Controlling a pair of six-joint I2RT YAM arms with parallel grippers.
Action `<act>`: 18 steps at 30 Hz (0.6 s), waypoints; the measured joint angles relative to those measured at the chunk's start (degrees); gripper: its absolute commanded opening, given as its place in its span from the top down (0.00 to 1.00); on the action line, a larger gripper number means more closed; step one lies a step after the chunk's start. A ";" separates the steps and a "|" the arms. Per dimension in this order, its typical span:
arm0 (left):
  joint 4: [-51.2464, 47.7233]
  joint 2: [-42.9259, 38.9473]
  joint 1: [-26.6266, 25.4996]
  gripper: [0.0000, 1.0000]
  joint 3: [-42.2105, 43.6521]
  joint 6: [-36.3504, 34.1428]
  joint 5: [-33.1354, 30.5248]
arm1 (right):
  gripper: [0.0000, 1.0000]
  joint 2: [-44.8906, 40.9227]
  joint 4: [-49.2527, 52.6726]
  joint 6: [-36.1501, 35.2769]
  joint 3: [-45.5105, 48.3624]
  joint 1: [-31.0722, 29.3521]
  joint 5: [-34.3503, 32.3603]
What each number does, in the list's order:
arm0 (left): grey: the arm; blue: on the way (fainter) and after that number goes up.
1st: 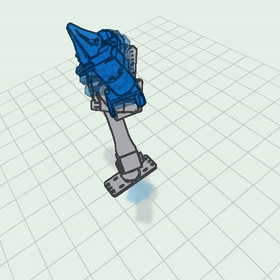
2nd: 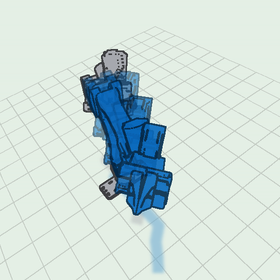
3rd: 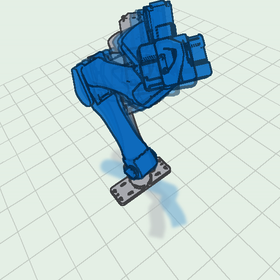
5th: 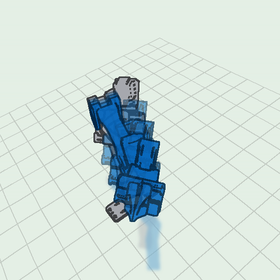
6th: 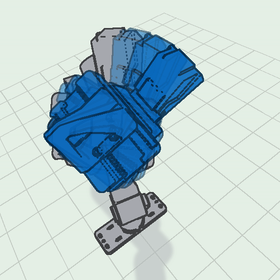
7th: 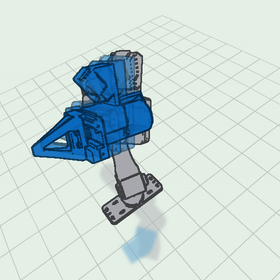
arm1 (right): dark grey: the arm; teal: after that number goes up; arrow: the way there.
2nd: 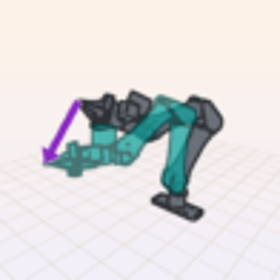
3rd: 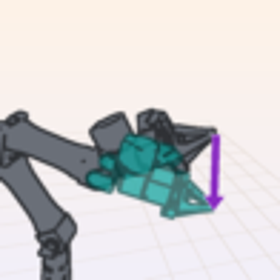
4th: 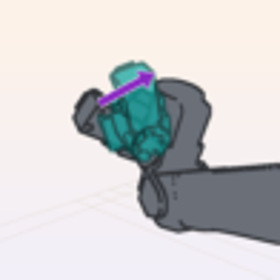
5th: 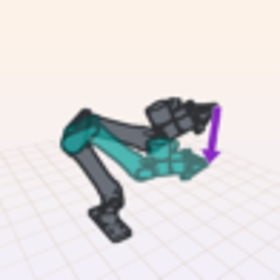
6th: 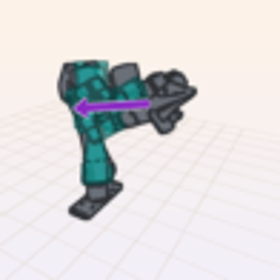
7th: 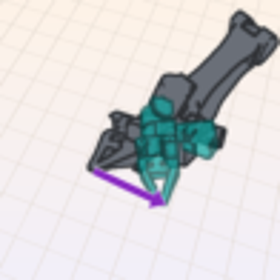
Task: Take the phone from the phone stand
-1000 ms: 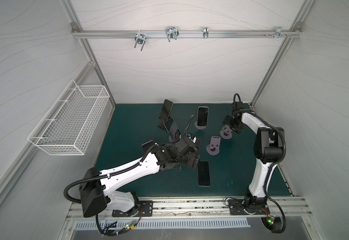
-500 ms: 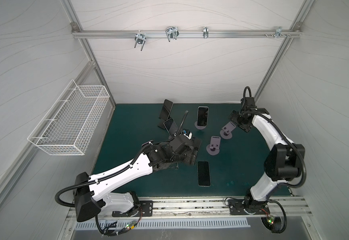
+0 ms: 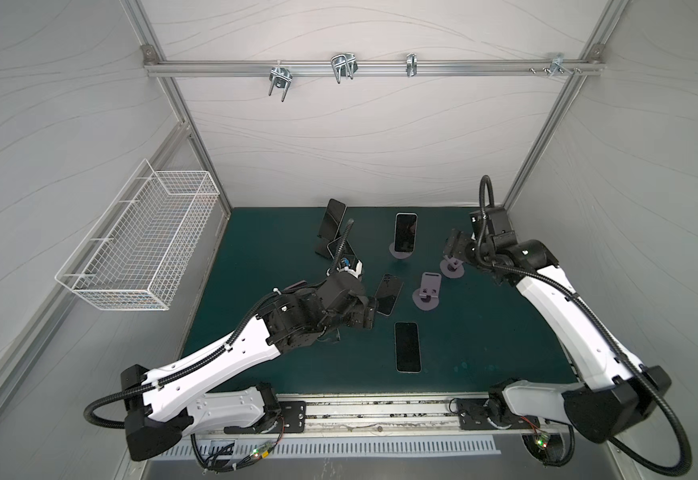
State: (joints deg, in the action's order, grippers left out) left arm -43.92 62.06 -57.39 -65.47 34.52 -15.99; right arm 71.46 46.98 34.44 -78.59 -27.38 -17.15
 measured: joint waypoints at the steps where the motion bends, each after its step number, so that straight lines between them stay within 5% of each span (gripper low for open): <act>1: -0.83 -0.85 0.00 0.13 0.00 0.15 -0.90 | 0.13 -1.05 -0.17 -0.59 0.35 -2.78 -0.57; 7: -6.10 -4.22 0.00 0.10 0.00 0.83 -7.63 | 0.13 -4.52 -3.54 -3.37 3.13 -15.76 -2.16; 18: -12.63 -9.14 0.00 0.08 0.24 4.76 -15.13 | 0.12 -4.35 -8.11 -3.65 6.62 -30.64 -5.51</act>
State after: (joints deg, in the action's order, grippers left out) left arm -56.55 52.93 -57.39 -65.23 39.29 -31.11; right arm 67.11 38.87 30.79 -71.96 -58.02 -22.65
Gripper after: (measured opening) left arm 0.919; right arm 0.883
